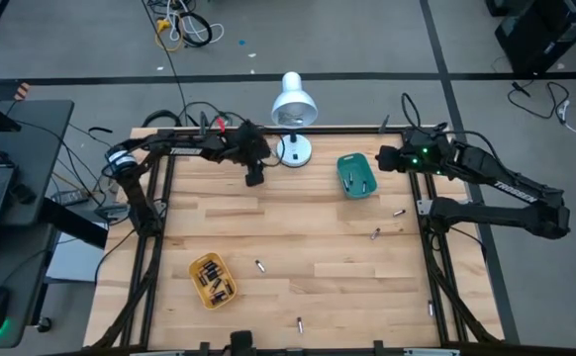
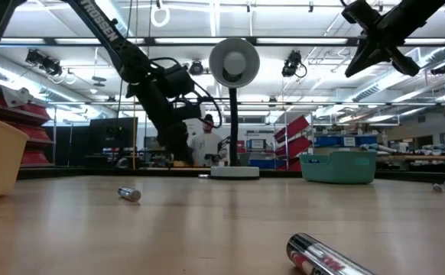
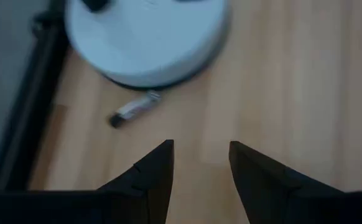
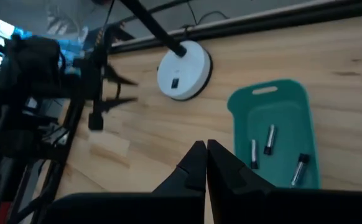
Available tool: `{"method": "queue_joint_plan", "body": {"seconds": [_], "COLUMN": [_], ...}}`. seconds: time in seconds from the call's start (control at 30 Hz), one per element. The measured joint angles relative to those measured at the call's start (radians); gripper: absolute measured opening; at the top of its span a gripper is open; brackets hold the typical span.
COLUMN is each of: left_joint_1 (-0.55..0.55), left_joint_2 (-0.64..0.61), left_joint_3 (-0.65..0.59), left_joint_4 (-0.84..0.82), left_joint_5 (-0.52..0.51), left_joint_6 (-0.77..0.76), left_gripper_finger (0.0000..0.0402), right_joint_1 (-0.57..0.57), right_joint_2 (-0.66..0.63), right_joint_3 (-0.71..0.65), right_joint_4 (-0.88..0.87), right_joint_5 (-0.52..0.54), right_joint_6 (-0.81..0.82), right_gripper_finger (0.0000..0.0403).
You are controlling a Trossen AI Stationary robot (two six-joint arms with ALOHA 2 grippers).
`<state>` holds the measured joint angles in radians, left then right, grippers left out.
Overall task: Sort batteries
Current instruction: Put the silver battery into the green bin
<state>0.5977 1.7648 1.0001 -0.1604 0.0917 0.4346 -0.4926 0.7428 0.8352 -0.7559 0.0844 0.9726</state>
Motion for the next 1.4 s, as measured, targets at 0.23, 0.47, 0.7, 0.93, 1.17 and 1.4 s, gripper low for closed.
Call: {"method": "queue_joint_plan", "body": {"seconds": [0.23, 0.47, 0.7, 0.93, 1.17, 1.4], "left_joint_1": [0.068, 0.091, 0.1, 0.109, 0.097, 0.1], "left_joint_2": [0.068, 0.172, 0.238, 0.29, 0.299, 0.307], "left_joint_3": [0.083, 0.21, 0.277, 0.315, 0.347, 0.548], "left_joint_4": [0.029, -0.048, -0.084, -0.227, -0.281, -0.612], "left_joint_5": [0.088, 0.124, 0.116, 0.141, 0.143, 0.107], "left_joint_6": [0.061, 0.124, 0.171, 0.226, 0.187, 0.056], "left_gripper_finger": [0.017, 0.017, 0.017, 0.0167, 0.0122, 0.008], "right_joint_1": [0.0, 0.0, 0.0, 0.0, -0.001, -0.001], "right_joint_2": [0.032, 0.056, 0.056, 0.057, 0.058, 0.058], "right_joint_3": [0.0, 0.0, 0.0, 0.0, 0.0, 0.0], "right_joint_4": [0.0, -0.001, -0.001, -0.002, -0.002, -0.002], "right_joint_5": [-0.025, -0.057, -0.086, -0.094, -0.094, -0.094], "right_joint_6": [0.0, -0.003, 0.0, -0.004, -0.014, -0.027], "right_gripper_finger": [0.0002, 0.0002, 0.0002, 0.0002, 0.0002, 0.0002]}}
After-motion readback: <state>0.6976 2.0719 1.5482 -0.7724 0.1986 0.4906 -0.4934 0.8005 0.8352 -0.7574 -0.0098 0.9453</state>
